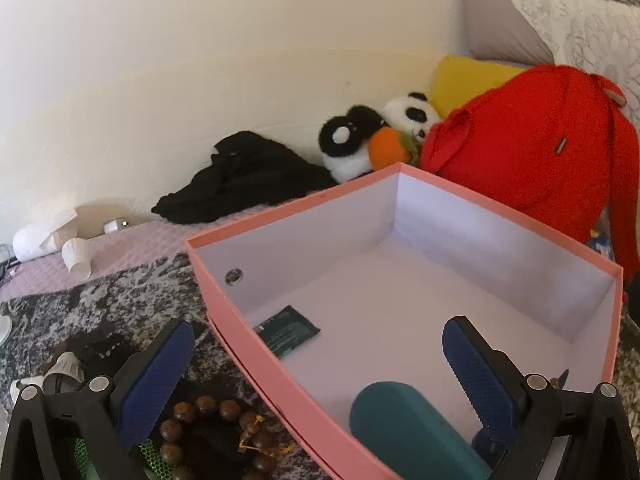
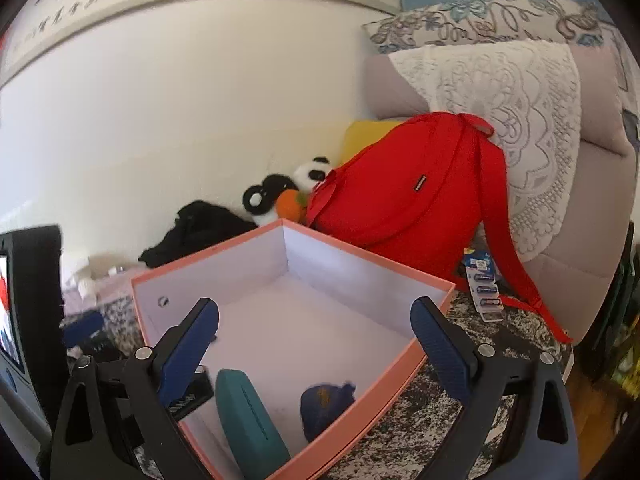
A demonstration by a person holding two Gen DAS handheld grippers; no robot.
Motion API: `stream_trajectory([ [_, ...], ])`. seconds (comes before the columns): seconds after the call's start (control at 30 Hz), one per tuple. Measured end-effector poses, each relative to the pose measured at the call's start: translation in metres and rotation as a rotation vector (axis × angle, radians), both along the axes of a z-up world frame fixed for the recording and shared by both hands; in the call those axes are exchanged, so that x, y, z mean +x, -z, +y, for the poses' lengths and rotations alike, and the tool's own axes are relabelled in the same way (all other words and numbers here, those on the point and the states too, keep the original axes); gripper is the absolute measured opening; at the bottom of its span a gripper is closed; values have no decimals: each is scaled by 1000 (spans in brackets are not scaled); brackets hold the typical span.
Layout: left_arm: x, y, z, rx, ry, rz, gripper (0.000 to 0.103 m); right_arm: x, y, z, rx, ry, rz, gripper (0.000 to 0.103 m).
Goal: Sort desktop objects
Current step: 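Grasp the clear flower organizer with the left gripper while the right grasps the bead box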
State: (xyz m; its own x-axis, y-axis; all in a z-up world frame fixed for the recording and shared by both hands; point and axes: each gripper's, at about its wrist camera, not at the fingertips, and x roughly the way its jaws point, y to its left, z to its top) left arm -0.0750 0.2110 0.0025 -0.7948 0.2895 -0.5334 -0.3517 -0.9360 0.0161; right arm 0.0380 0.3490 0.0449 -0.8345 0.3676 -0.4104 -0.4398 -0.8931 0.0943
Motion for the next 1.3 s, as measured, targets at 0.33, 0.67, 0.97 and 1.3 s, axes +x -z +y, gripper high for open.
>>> stream_trajectory([
  [0.33, 5, -9, -38, 35, -90, 1, 103, 6, -5, -23, 9, -51, 16, 99],
  [0.67, 9, -3, -115, -3, -238, -10, 103, 2, -8, -76, 38, -170, 25, 99],
  [0.97, 14, 5, -192, -42, -373, -25, 103, -7, -2, -142, 70, -284, 3, 99],
  [1.3, 16, 27, -272, -55, -488, -74, 103, -20, 19, -211, 68, -452, -27, 99],
])
